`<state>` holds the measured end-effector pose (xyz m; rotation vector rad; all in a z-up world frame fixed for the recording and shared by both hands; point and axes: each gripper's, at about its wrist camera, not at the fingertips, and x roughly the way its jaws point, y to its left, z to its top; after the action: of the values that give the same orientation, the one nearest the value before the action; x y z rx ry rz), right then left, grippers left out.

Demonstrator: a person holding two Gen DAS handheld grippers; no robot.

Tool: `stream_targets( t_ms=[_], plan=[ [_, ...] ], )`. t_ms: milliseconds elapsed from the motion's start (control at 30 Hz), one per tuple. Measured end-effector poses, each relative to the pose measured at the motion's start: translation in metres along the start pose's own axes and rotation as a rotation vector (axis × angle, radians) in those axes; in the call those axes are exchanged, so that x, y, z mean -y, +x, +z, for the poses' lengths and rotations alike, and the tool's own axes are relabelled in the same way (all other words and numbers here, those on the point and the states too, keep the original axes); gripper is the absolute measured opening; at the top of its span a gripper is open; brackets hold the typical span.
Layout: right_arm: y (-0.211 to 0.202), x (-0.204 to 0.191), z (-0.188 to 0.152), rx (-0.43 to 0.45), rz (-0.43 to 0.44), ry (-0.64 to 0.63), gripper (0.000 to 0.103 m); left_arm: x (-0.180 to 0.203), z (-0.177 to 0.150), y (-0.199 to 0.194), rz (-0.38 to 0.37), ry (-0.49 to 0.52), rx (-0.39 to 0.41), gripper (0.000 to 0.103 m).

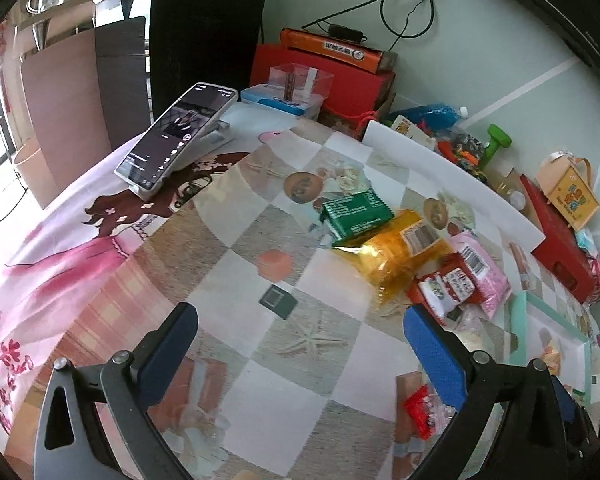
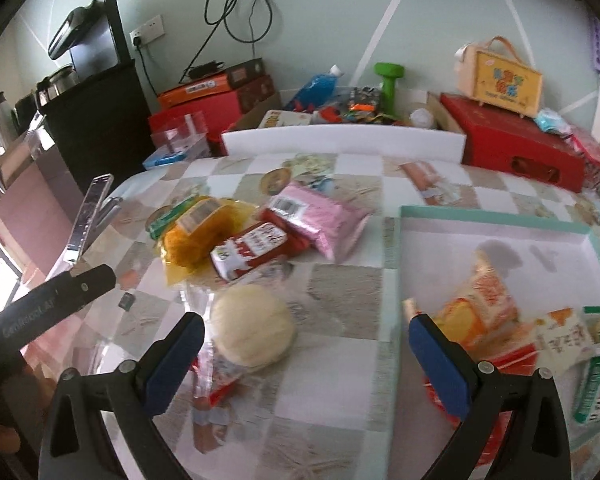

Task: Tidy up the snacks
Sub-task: 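Move both grippers back over the snack pile, then move the left gripper toward the small red candy packet while the right gripper approaches the bagged bun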

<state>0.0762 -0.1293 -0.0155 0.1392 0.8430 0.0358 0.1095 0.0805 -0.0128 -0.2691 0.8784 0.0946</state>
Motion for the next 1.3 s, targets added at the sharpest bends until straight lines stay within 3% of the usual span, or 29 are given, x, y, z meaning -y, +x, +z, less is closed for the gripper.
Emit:
stream_targets(
  t_ms=[300,600,833,1100,1167,1300],
  plan=[
    [0.012,-0.011,-0.005,0.004,0.027,0.005,0.103,0.000,-0.004,0.015,-0.006,0.021,-0.048,0.102],
    [0.029,-0.029,-0.012,-0.051,-0.002,-0.114,0.103,-0.008,-0.008,0.026,-0.004,-0.026,-0.087,0.102],
    [0.043,-0.028,-0.015,-0.084,-0.026,-0.114,0.103,-0.005,-0.008,0.021,-0.024,-0.013,-0.034,0.102],
    [0.048,-0.024,-0.015,-0.093,-0.005,-0.086,0.103,-0.002,-0.008,0.025,-0.070,-0.013,-0.064,0.102],
    [0.047,-0.023,-0.015,-0.088,0.000,-0.079,0.102,-0.002,-0.008,0.023,-0.067,-0.009,-0.058,0.102],
    [0.045,-0.021,-0.014,-0.083,0.010,-0.062,0.090,-0.002,-0.008,0.024,-0.062,-0.006,-0.063,0.102]
  ],
)
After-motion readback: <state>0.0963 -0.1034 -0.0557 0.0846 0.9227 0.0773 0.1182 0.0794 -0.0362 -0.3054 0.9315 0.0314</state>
